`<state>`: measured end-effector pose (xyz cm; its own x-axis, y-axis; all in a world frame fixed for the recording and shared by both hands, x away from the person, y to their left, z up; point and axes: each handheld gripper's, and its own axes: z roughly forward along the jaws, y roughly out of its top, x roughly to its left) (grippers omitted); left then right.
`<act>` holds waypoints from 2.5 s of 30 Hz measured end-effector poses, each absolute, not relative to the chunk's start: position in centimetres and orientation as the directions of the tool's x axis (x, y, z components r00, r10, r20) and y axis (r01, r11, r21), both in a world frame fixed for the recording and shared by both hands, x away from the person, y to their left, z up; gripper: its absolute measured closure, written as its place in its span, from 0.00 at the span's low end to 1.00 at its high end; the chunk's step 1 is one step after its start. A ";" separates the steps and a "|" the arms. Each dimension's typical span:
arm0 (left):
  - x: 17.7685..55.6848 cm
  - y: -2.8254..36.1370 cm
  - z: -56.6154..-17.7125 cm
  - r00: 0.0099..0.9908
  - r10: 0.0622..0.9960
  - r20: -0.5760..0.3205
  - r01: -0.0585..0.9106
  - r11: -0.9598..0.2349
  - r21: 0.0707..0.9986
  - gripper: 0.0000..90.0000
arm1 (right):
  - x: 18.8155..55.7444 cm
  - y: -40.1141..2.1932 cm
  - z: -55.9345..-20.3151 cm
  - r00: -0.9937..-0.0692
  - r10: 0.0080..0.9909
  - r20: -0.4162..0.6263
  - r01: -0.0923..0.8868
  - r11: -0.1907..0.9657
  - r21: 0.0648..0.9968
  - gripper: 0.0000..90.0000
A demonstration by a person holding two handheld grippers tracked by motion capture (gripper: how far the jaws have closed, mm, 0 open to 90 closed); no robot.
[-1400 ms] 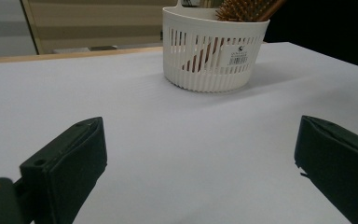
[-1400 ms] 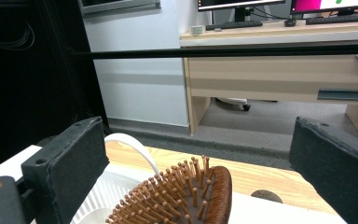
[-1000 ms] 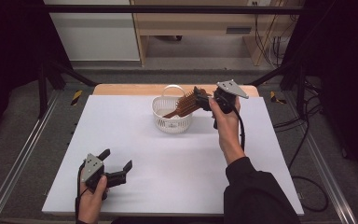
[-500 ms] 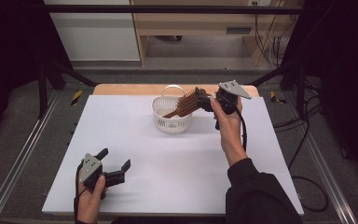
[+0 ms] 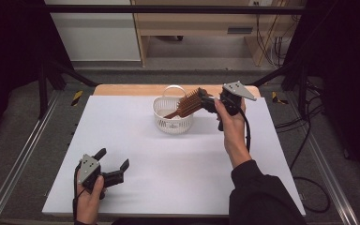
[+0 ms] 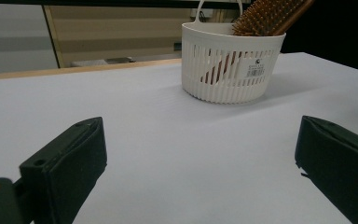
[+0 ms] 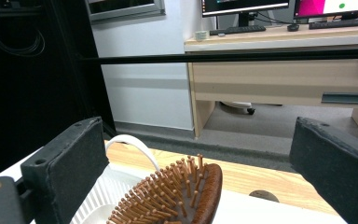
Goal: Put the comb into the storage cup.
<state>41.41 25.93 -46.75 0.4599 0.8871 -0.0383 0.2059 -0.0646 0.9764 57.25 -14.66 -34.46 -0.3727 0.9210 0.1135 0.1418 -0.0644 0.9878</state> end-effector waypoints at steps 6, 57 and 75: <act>41.4 26.1 -46.7 0.455 0.890 -0.036 0.203 -0.064 0.977 0.02 | 57.1 -15.0 -34.5 -0.377 0.919 0.117 0.141 -0.068 0.988 0.05; 41.6 30.1 -46.4 0.401 0.915 -0.031 0.165 -0.039 0.986 0.02 | 51.9 -23.1 -35.3 -0.364 0.923 0.128 0.097 -0.099 0.990 0.04; 41.0 31.5 -46.3 0.403 0.914 -0.042 0.143 -0.017 0.990 0.02 | 48.4 -27.6 -37.9 -0.360 0.925 0.120 0.106 -0.088 0.991 0.05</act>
